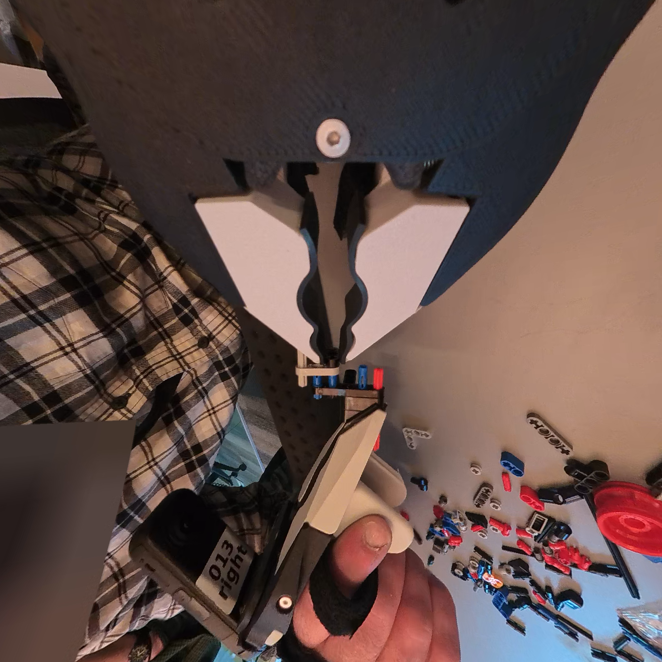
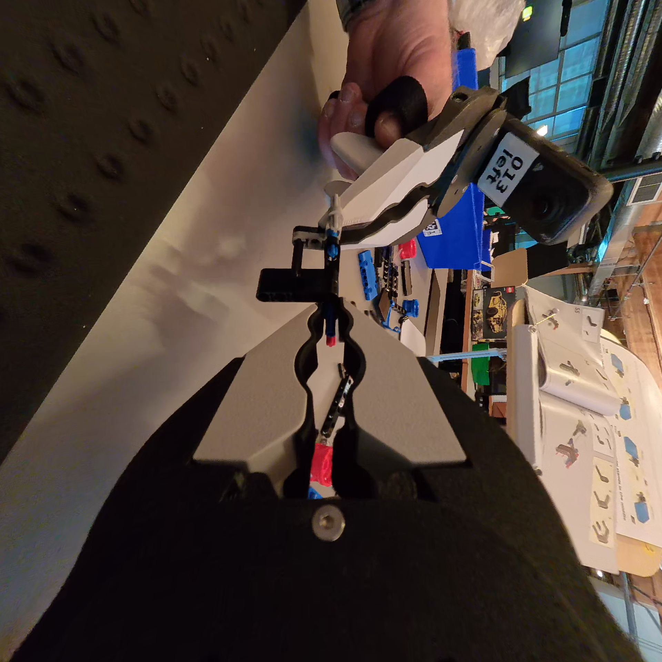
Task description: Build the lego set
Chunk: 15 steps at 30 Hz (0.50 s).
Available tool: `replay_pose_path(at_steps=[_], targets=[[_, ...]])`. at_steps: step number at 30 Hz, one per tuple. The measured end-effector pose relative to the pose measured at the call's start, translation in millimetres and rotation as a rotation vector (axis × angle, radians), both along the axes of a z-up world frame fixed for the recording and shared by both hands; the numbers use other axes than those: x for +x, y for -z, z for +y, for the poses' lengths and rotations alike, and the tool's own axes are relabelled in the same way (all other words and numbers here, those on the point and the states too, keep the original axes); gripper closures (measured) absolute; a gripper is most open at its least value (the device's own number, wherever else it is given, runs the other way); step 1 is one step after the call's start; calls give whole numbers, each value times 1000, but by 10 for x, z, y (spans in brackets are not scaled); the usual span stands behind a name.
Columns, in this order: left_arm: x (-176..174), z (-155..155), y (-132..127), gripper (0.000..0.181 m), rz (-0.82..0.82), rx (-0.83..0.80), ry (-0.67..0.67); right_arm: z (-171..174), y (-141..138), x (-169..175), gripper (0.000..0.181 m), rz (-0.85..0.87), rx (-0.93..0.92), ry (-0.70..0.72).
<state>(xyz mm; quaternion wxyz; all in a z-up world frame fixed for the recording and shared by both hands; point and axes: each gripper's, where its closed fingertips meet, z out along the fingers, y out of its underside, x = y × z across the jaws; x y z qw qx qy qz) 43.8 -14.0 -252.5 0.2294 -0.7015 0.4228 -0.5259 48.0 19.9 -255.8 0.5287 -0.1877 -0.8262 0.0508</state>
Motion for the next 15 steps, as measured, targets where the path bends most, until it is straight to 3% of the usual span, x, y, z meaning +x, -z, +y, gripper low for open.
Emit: replay_pose_path(at_steps=[15], targets=[[26, -17, 379, 176, 195, 0, 5, -4, 426, 44, 171, -154, -7, 0]])
